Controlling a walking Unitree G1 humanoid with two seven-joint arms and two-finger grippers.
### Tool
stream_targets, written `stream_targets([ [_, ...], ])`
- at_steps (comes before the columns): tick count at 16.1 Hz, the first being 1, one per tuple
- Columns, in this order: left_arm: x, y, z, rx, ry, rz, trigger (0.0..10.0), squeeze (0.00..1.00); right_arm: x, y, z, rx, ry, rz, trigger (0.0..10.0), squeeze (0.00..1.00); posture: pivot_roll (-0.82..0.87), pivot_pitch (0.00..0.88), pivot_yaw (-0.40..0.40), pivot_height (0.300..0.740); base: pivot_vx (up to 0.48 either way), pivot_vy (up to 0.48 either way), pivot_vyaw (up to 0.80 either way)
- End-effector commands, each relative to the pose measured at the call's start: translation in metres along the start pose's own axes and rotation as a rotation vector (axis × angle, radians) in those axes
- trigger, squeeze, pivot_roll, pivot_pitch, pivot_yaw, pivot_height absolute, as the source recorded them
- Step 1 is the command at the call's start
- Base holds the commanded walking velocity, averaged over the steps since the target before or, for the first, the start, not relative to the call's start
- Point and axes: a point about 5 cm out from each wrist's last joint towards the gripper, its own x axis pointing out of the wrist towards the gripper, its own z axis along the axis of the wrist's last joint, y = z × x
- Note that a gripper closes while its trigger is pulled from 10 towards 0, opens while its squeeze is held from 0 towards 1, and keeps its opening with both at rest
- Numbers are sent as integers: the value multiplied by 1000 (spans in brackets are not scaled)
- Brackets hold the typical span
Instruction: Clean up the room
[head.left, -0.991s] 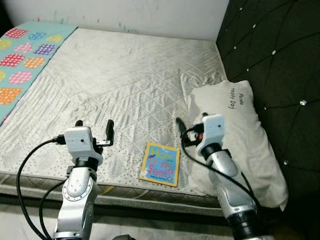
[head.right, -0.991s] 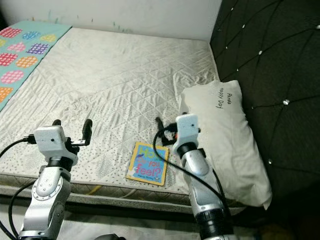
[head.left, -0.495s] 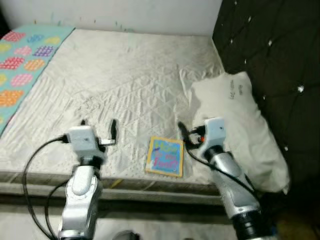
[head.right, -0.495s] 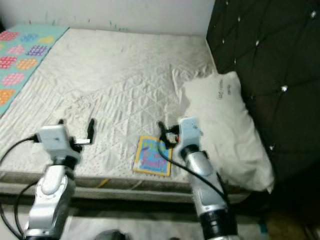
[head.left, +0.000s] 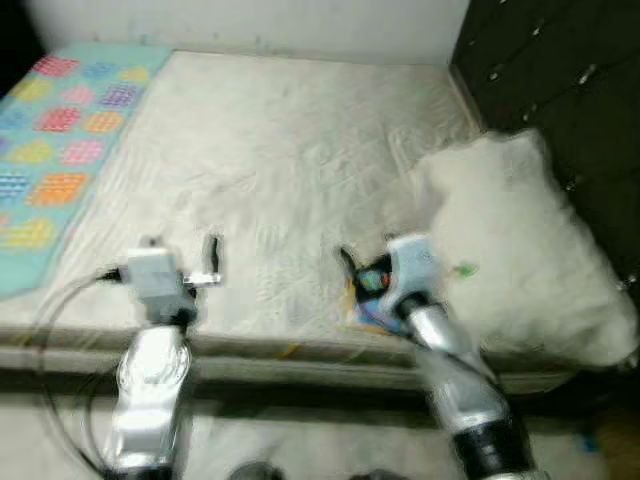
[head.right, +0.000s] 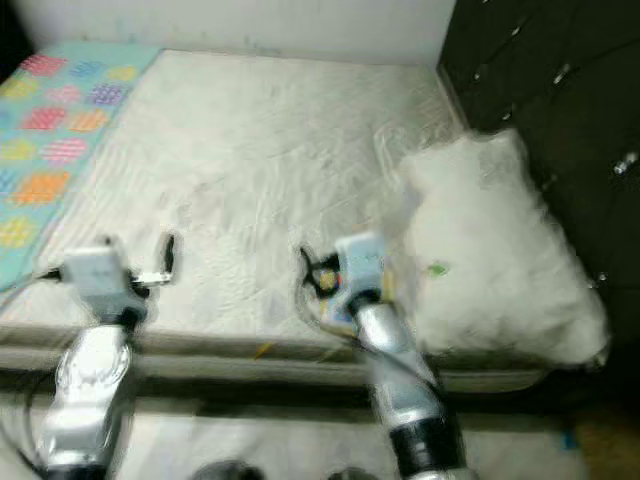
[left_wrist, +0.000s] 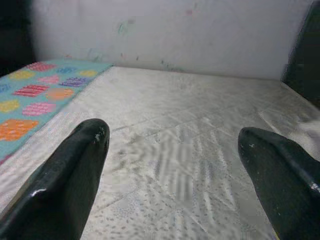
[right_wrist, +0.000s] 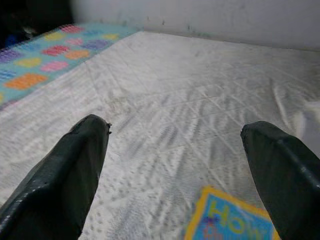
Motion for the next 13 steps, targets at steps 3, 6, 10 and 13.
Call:
stream_targets([
  [3,-1,5,4,22,-17,-29,10000,0,1,1,4,6,-5,15,10000,0,81,117,-23,740,0,0,0],
  [6,-2,2,4,-1,-16,-59,10000,0,1,3,5,-14,-21,28,10000,0,81,119,-27,740,81,0,0],
  [10,-2,2,3,-6,-13,-68,10000,0,1,3,3,-42,-16,29,10000,0,83,119,-26,740,321,0,0],
  [13,-3,2,3,-7,-12,-73,10000,0,1,3,3,-42,-18,18,10000,0,83,121,-21,740,354,0,0],
])
